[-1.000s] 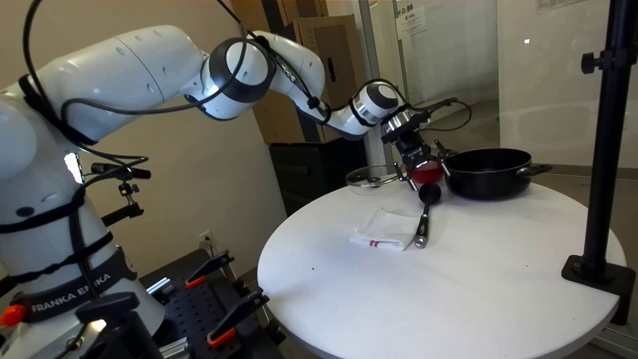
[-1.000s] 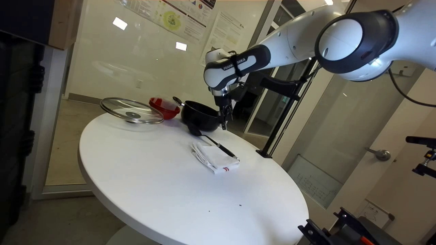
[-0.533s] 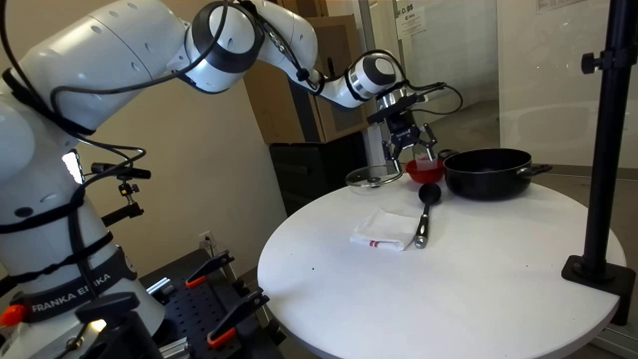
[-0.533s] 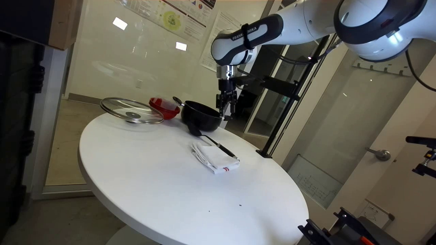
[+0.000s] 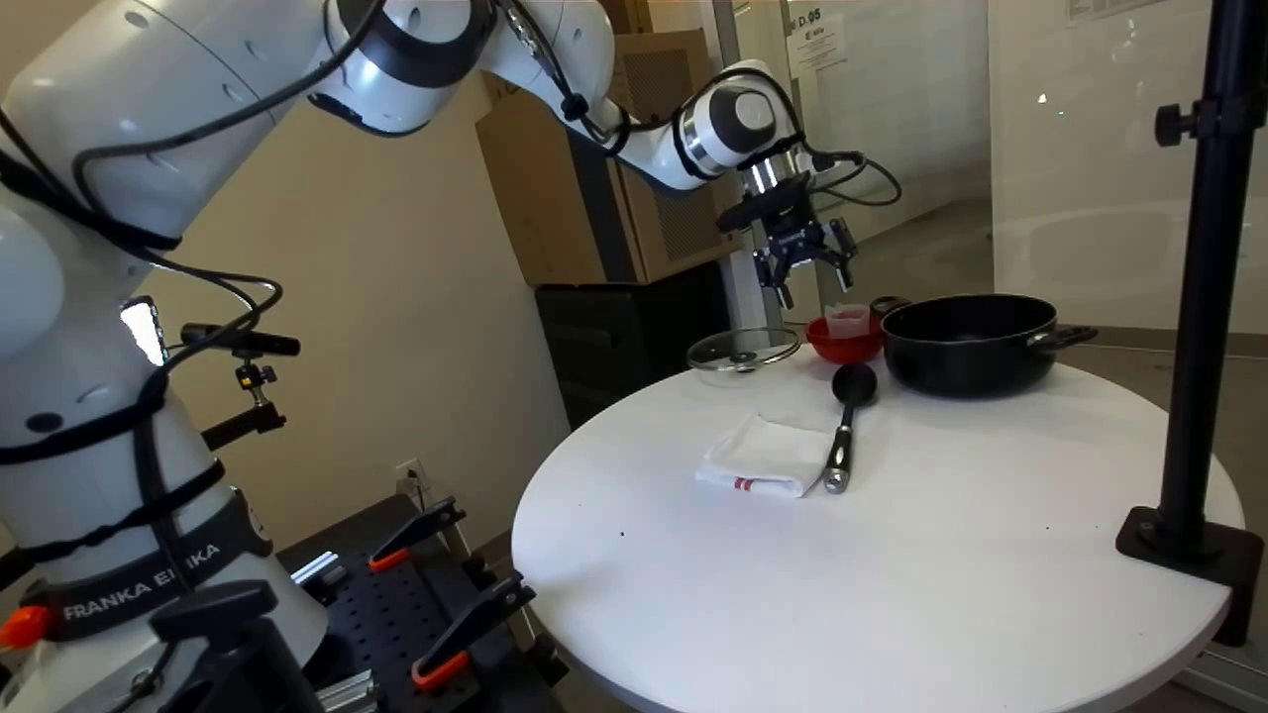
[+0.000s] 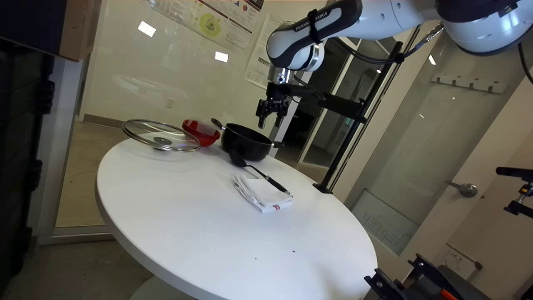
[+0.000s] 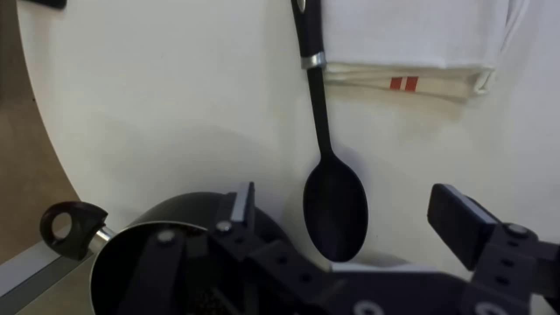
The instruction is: Move the black spoon to the left
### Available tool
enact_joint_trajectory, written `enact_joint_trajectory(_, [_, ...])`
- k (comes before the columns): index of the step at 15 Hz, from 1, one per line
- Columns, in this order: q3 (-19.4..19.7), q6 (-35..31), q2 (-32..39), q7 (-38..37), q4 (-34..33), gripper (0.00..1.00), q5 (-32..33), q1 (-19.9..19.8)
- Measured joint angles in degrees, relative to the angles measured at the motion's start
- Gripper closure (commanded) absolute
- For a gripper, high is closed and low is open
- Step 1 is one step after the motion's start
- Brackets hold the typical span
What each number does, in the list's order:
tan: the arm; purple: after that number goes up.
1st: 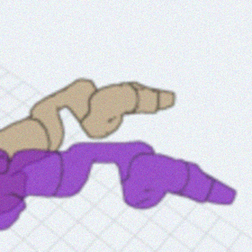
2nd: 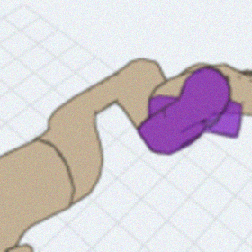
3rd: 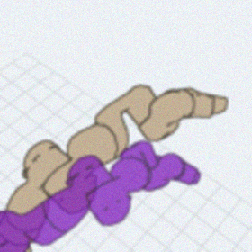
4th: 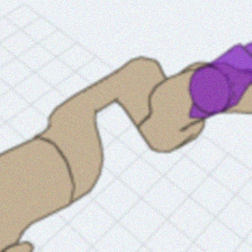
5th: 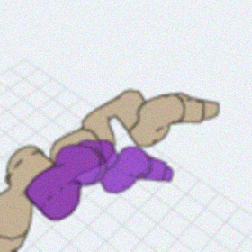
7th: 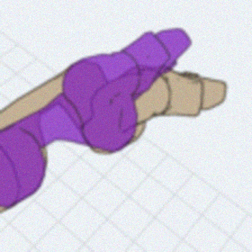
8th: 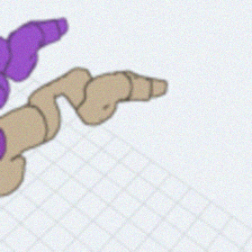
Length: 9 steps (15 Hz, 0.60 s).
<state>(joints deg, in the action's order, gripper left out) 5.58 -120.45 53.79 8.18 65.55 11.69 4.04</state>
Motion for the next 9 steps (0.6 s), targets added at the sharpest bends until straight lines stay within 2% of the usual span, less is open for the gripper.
enact_joint_trajectory(3, [-1.57, -11.66, -3.62, -0.01, 7.54, 0.00, -0.22, -0.87])
enact_joint_trajectory(5, [-3.76, -17.07, -6.20, 0.00, 12.73, 0.00, -2.07, -2.38])
enact_joint_trajectory(9, [-4.01, -17.35, -6.58, 0.02, 13.49, 0.00, -2.08, -2.60])
